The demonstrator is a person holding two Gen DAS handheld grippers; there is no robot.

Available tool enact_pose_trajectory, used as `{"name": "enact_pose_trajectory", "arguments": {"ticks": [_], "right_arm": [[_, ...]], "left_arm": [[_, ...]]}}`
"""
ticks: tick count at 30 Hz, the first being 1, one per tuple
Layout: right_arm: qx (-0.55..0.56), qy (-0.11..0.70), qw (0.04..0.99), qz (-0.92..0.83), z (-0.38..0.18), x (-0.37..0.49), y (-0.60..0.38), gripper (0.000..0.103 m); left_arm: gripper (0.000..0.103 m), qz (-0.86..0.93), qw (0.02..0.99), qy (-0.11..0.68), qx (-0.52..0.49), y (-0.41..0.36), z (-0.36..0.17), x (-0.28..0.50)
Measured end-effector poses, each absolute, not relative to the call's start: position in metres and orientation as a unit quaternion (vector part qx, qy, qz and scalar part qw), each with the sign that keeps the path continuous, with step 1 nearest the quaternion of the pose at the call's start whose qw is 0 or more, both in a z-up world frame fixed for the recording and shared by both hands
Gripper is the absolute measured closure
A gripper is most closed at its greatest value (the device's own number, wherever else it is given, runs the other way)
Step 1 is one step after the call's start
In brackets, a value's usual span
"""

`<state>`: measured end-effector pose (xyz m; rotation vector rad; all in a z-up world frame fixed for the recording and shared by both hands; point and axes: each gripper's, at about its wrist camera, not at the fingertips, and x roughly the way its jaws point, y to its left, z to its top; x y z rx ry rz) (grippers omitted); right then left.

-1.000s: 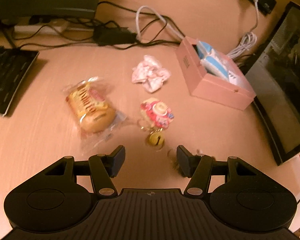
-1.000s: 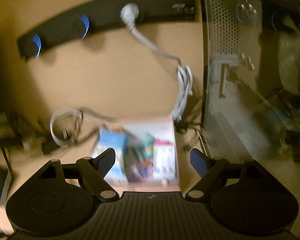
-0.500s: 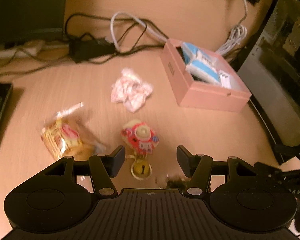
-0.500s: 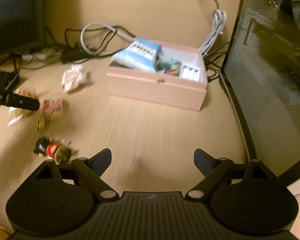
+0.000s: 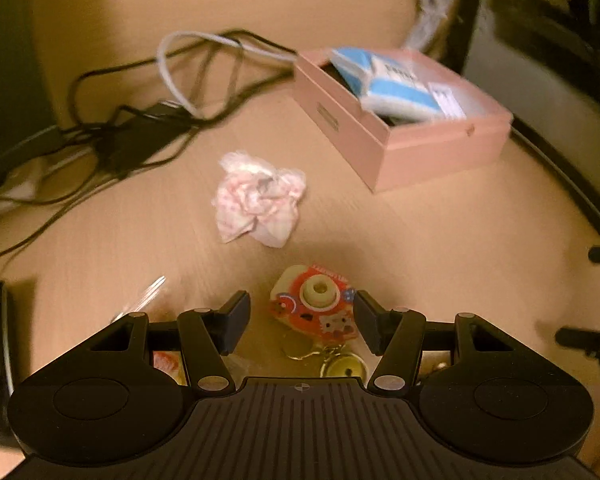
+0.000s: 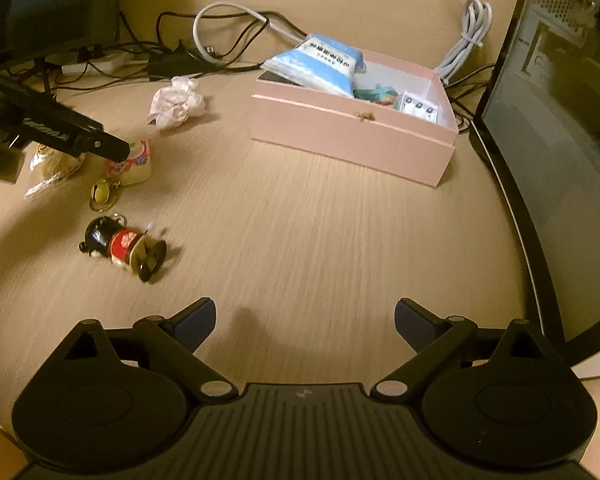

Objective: Organize objects
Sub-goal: 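Grasp the pink Hello Kitty keychain with the left tool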

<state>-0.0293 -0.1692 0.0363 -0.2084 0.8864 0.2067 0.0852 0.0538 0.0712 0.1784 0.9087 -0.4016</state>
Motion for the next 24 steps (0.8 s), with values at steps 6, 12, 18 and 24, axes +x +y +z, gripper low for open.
{"name": "enact_pose_trajectory", "arguments": {"ticks": [6,12,18,24], "right_arm": [[-0.095,0.438,0.888,0.098,0.031,-0.033,-0.173,0.006],[-0.1,0.438,0.888,0.098,0.03,-0.038,-0.176,0.006],[-0.101,0.426,0.893,0.102,0.036,-0.031,-0.174,0.006],[-0.116,0.366,0.911,0.149,0.065,0.004,-0.152,0.006]], "left_arm": [[0.04,-0.242,0.847,0.462,0.107,0.043,0.054,0.106],[0.04,-0.228,0.853,0.458,0.1,0.034,0.05,0.11],[0.04,-0.186,0.869,0.459,-0.015,0.057,0.063,0.089],[0.04,-0.129,0.895,0.396,-0.161,0.106,0.119,0.024]]}}
